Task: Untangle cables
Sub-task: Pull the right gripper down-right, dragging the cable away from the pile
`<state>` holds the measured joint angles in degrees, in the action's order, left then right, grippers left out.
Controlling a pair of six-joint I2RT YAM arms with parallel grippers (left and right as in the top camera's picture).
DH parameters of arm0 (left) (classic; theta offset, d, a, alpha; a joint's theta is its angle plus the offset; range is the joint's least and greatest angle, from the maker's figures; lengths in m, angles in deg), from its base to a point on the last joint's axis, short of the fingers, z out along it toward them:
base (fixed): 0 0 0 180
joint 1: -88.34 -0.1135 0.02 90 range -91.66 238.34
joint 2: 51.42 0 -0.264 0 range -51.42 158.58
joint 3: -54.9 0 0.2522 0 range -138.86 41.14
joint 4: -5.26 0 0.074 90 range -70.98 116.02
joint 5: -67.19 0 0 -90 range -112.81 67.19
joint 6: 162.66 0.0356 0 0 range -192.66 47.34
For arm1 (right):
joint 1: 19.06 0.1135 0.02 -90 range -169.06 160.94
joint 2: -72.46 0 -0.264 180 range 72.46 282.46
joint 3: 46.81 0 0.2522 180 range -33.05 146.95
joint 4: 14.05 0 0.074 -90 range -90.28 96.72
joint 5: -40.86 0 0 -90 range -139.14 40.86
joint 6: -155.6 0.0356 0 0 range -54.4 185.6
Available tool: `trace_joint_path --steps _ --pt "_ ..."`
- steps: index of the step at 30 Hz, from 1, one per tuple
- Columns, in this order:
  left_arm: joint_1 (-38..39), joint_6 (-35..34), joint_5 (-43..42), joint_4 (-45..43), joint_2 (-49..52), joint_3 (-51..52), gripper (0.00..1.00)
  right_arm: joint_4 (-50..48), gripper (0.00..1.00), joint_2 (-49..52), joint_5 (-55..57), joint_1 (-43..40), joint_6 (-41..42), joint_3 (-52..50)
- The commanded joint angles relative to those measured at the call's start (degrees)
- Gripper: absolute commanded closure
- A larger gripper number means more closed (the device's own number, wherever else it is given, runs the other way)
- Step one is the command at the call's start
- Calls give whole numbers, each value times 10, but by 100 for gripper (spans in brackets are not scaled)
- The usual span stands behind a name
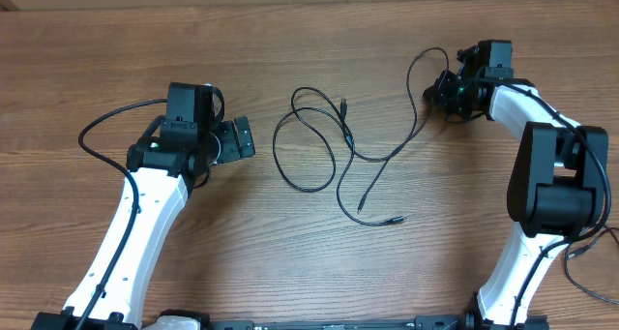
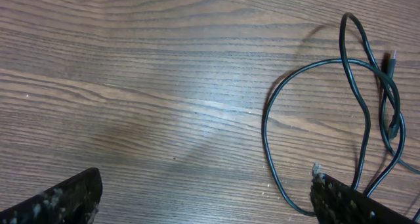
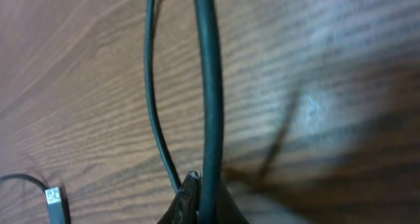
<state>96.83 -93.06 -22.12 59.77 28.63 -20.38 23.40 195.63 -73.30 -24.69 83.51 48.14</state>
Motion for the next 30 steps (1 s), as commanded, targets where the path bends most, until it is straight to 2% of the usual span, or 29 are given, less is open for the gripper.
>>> trace_joint_path --steps 1,8,17,24,30 --pt "-2 11 -3 -1 2 -5 0 14 96 -4 -24 -2 -3 3" --pt "-2 11 -3 -1 2 -5 0 44 96 -89 -15 -2 -35 3" --pt "-2 11 -3 -1 2 -5 0 63 96 -279 108 -2 -46 3" --pt "-2 11 -3 -1 2 -5 0 38 96 -434 189 -2 -46 3" --pt "-2 11 -3 -1 2 -5 0 25 96 -525 249 -2 -45 3"
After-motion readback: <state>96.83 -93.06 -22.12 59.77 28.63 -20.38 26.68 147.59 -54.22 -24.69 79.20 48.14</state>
